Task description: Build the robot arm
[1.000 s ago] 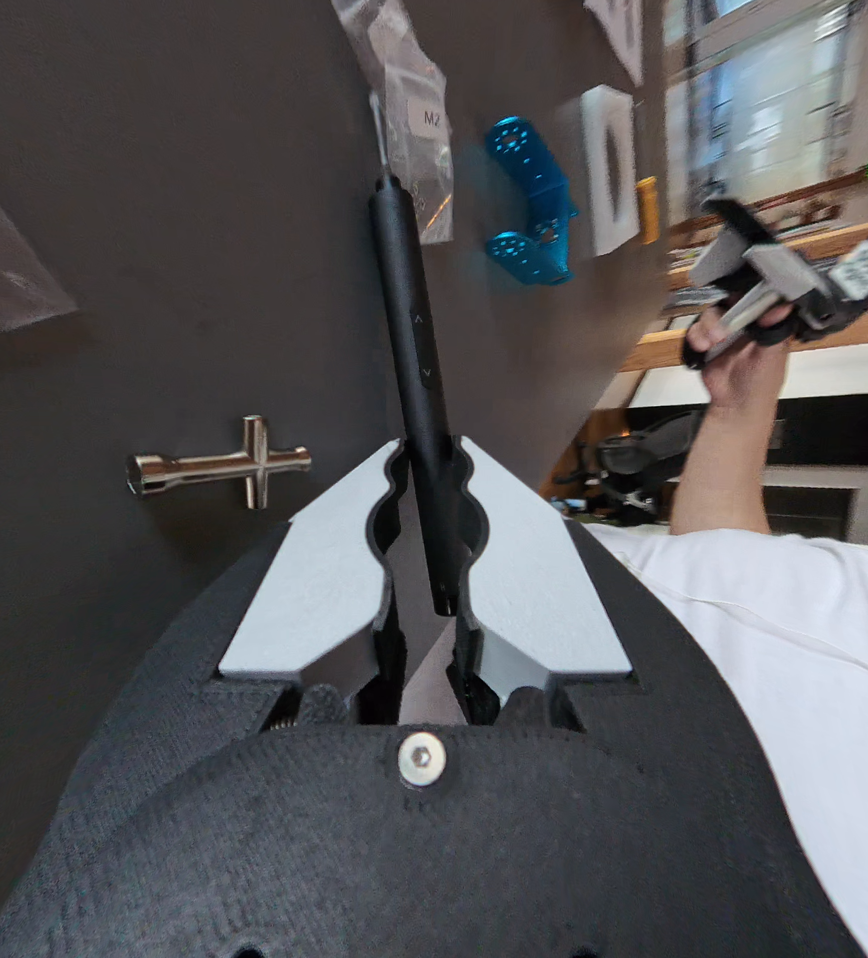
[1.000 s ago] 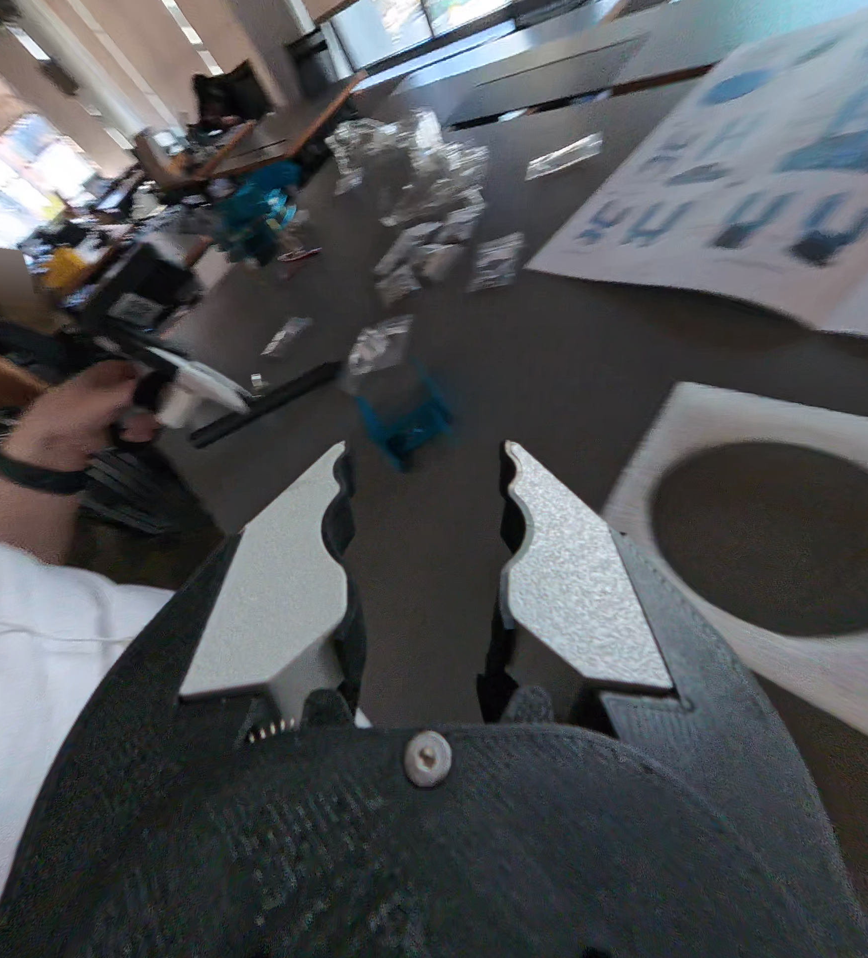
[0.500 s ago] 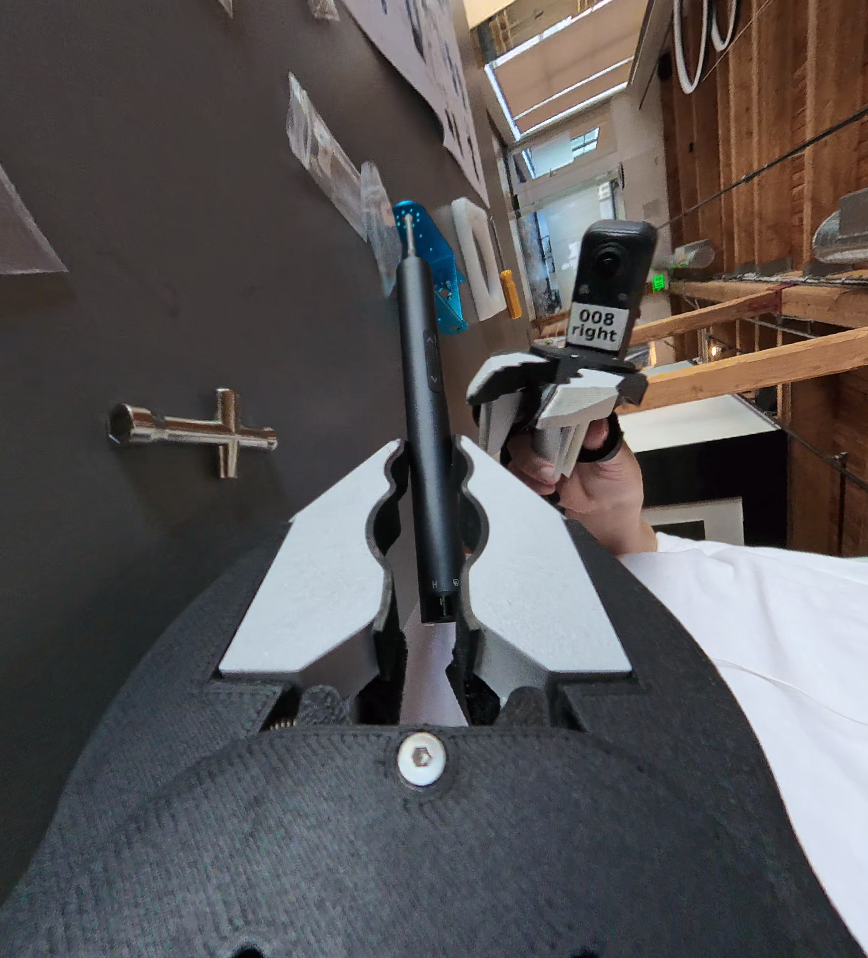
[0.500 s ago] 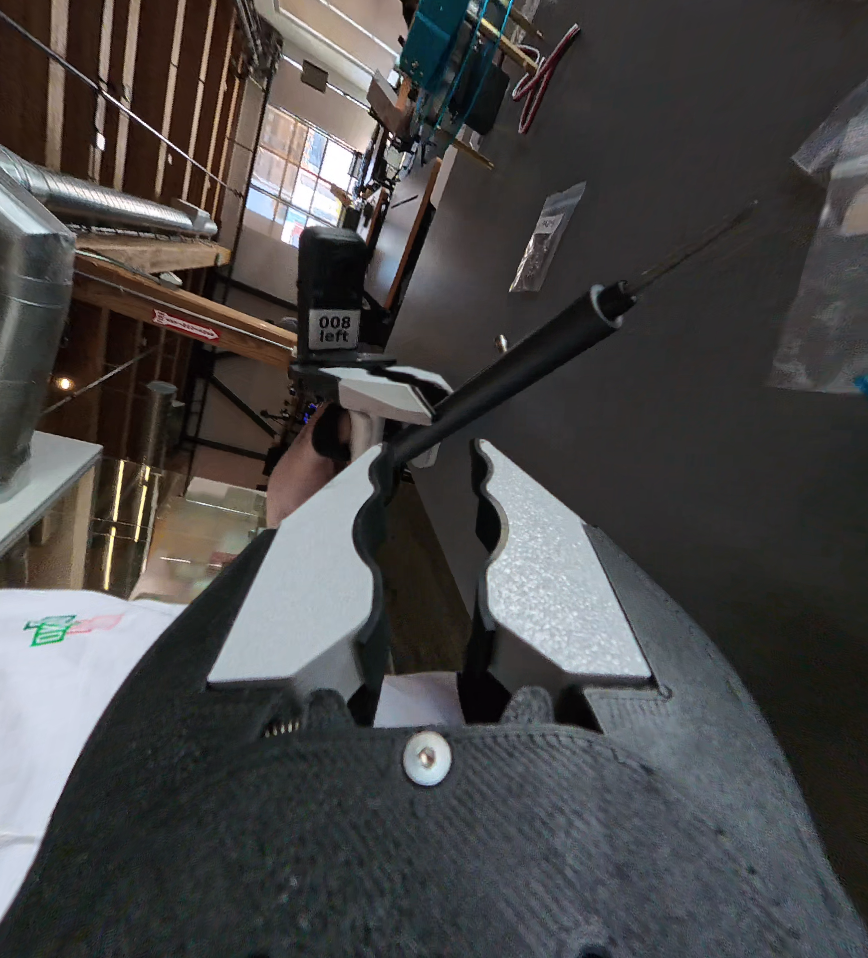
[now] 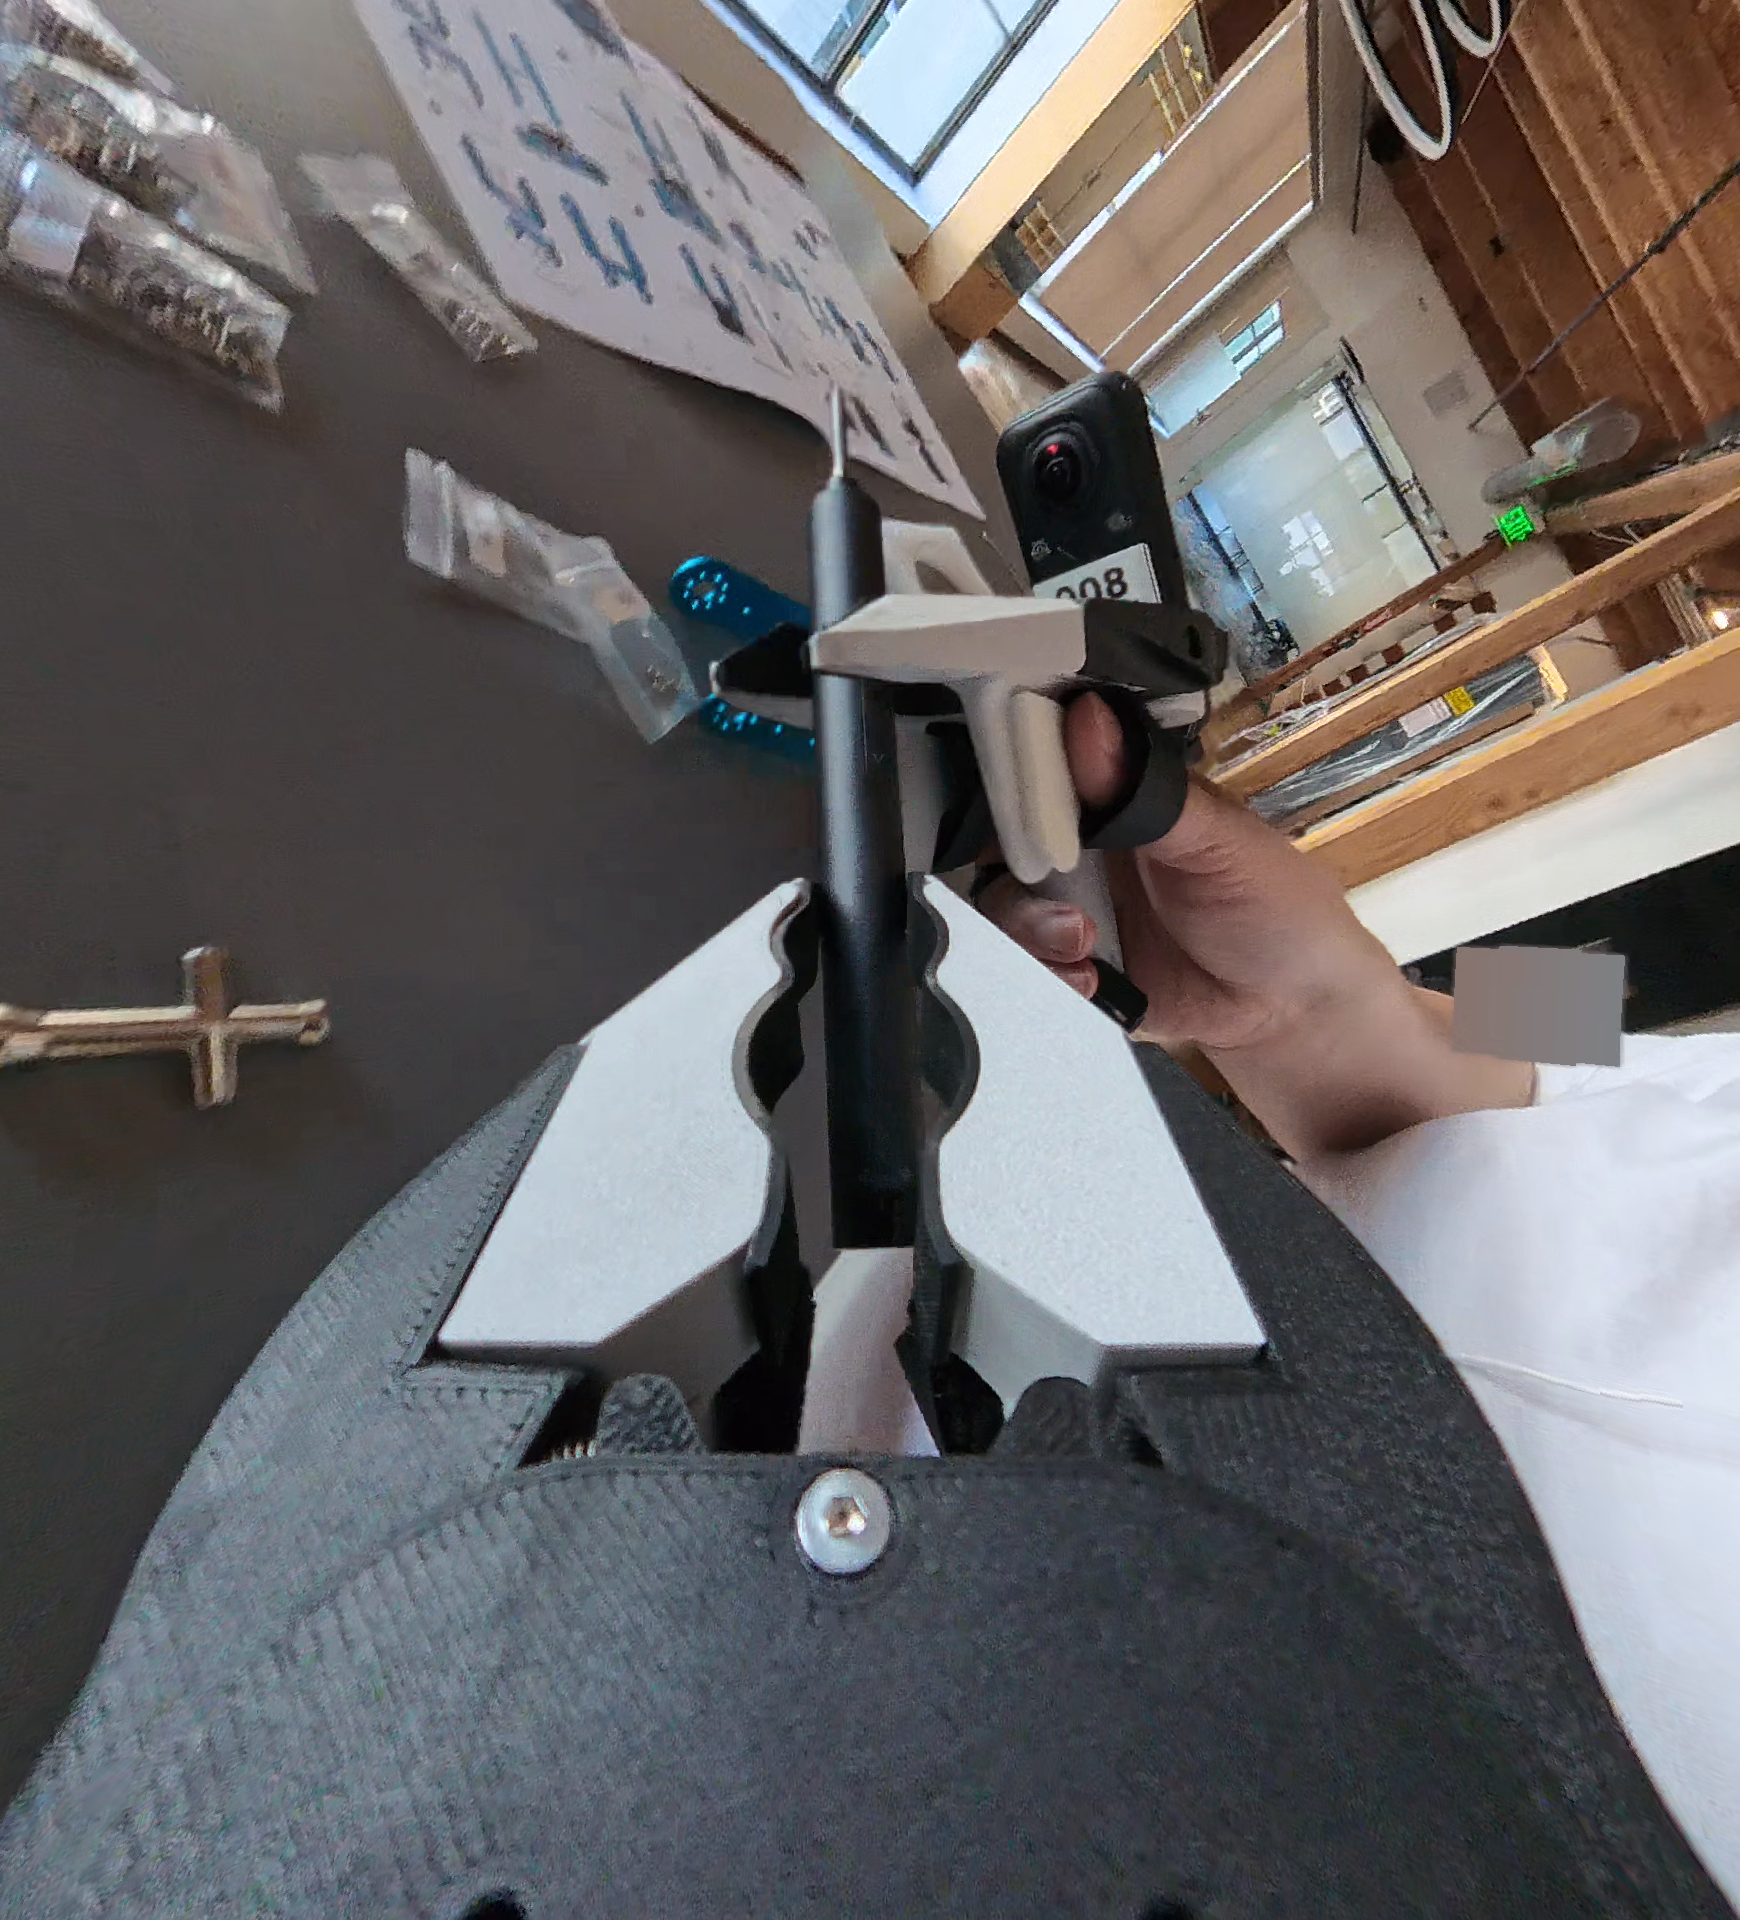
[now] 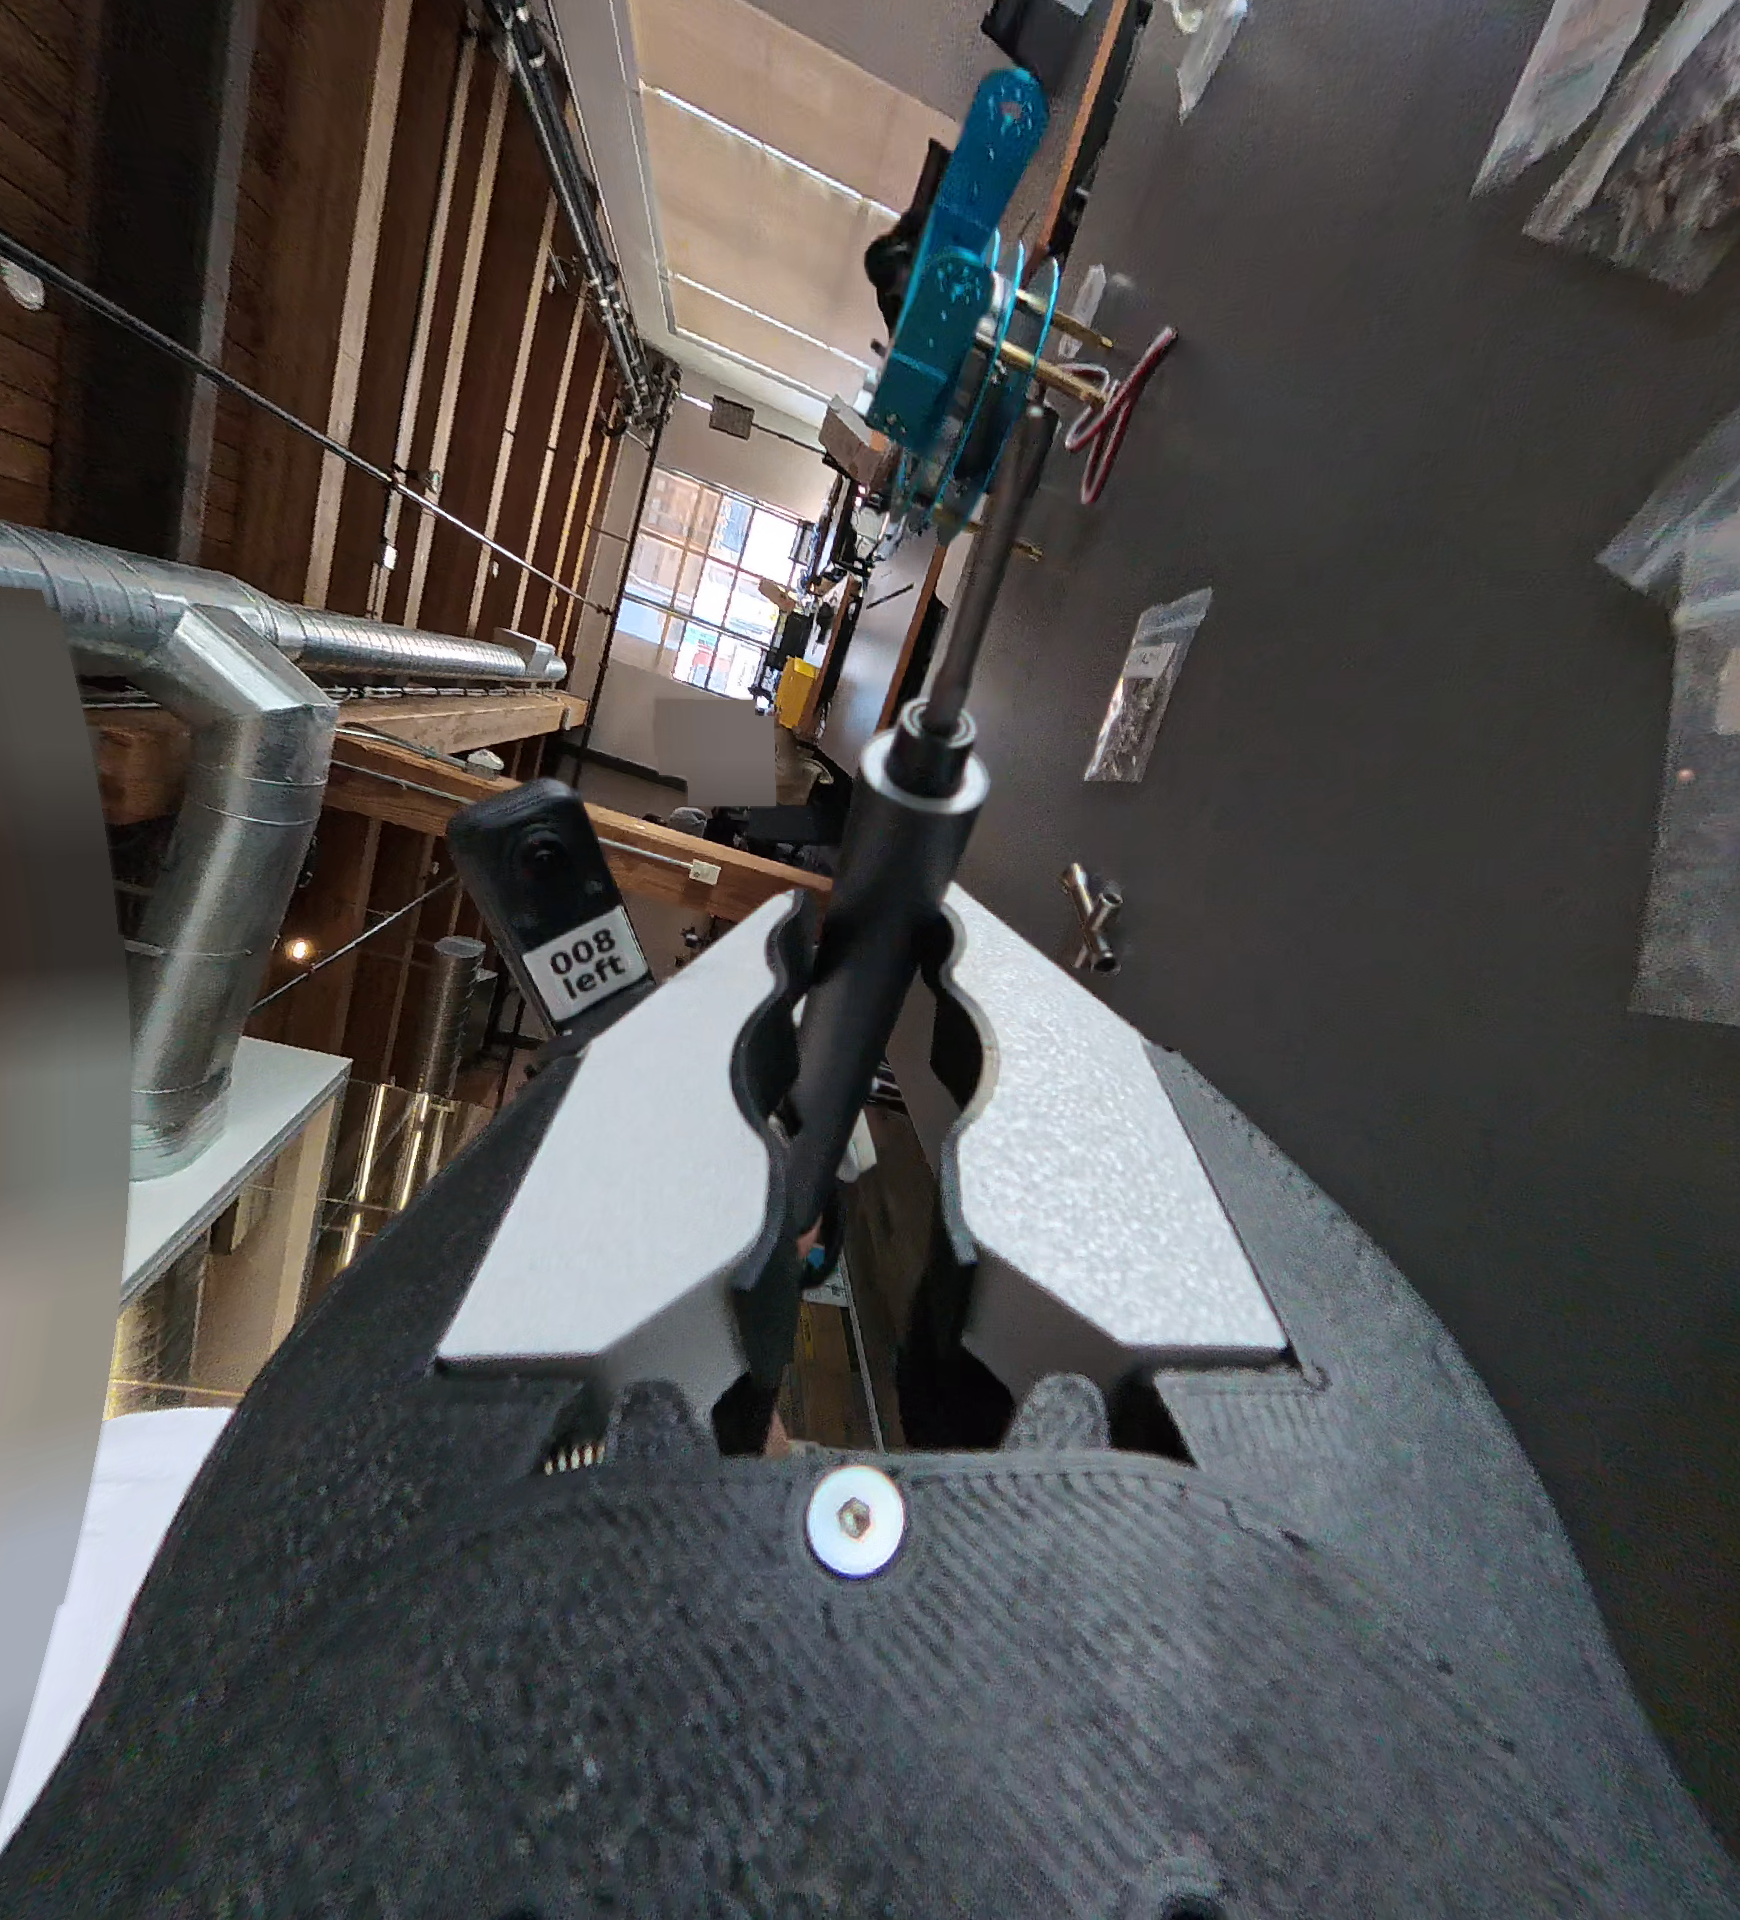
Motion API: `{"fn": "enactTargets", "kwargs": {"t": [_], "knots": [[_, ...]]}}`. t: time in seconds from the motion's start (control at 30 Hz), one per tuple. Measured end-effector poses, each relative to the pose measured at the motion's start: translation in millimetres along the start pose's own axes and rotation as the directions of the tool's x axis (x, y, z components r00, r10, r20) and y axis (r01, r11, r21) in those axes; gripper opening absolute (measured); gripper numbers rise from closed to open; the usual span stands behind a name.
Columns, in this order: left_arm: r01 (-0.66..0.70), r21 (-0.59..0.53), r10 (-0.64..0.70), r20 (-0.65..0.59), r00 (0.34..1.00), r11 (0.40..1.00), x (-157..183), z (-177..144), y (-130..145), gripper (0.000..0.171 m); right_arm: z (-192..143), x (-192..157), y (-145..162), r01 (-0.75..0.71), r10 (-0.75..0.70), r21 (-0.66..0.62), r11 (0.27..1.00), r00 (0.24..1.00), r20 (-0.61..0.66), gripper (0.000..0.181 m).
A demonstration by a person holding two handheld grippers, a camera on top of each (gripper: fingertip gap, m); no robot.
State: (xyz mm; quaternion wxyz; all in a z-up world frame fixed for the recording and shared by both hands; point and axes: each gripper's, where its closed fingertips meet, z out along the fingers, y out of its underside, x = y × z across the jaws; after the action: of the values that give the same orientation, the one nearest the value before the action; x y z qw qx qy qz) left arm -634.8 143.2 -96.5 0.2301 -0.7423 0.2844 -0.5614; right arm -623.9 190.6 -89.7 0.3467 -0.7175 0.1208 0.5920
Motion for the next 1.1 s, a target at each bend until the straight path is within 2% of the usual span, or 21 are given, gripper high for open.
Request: {"fn": "enactTargets", "kwargs": {"t": [0.1,0.17,0.27,0.37,0.47,0.53,0.57,0.6,0.67,0.77,0.9,0.97,1.1], "knots": [[-0.067,-0.018,0.066,-0.028,0.997,0.998,14.6,23.7,4.5,0.015,-13.8,-7.6,-10.4,0.035,-0.036,0.012,0.999,0.999,0.034,0.016],[-0.08,-0.046,0.075,-0.113,0.991,0.996,30.6,39.8,10.2,0.017,-24.2,-12.5,-11.6,0.082,-0.082,-0.008,0.997,0.994,0.071,0.016],[-0.02,-0.071,0.002,-0.248,0.969,0.997,49.0,58.7,12.9,0.035,-46.1,-23.3,-13.5,0.089,-0.085,-0.02,0.996,0.982,0.172,0.016],[0.013,-0.09,-0.043,-0.333,0.942,0.996,60.3,80.7,16.3,0.043,-71.9,-31.3,-17.7,0.111,-0.102,-0.024,0.994,0.965,0.242,0.015],[0.094,-0.124,-0.146,-0.528,0.836,0.988,95.1,101.6,15.8,0.042,-98.9,-37.4,-26.5,0.147,-0.137,-0.013,0.989,0.946,0.292,0.016],[0.14,-0.156,-0.207,-0.613,0.762,0.978,114.7,116.8,16.9,0.034,-117.8,-41.5,-34.1,0.15,-0.141,-0.001,0.989,0.934,0.327,0.015],[0.144,-0.163,-0.216,-0.631,0.746,0.976,121.7,125.1,19.4,0.027,-127.7,-44.4,-36.9,0.149,-0.139,0.001,0.989,0.925,0.353,0.015],[0.139,-0.158,-0.208,-0.631,0.748,0.978,126.1,134.0,22.2,0.016,-137.4,-46.4,-38.7,0.15,-0.139,-0.001,0.989,0.917,0.374,0.016],[0.12,-0.127,-0.173,-0.612,0.771,0.985,133.0,150.2,26.6,0.016,-154.0,-42.9,-40.9,0.178,-0.166,0.001,0.984,0.913,0.374,0.016],[0.092,-0.106,-0.134,-0.52,0.843,0.99,133.7,174.1,36.1,0.015,-175.0,-30.8,-42.8,0.22,-0.2,-0.016,0.975,0.911,0.36,0.015],[0.094,-0.03,-0.099,-0.346,0.933,0.995,123.5,199.0,42.7,0.016,-189.9,-18.3,-43.8,0.27,-0.23,-0.081,0.959,0.914,0.333,0.039],[0.114,0.022,-0.102,-0.31,0.945,0.993,123.6,204.9,41.9,0.016,-195.1,-19.3,-44.0,0.285,-0.234,-0.102,0.953,0.907,0.35,0.045],[0.17,0.103,-0.131,-0.31,0.942,0.98,131.7,212.5,38.2,0.016,-206.0,-20.2,-51.7,0.19,-0.121,-0.131,0.973,0.903,0.413,0.034]]}}
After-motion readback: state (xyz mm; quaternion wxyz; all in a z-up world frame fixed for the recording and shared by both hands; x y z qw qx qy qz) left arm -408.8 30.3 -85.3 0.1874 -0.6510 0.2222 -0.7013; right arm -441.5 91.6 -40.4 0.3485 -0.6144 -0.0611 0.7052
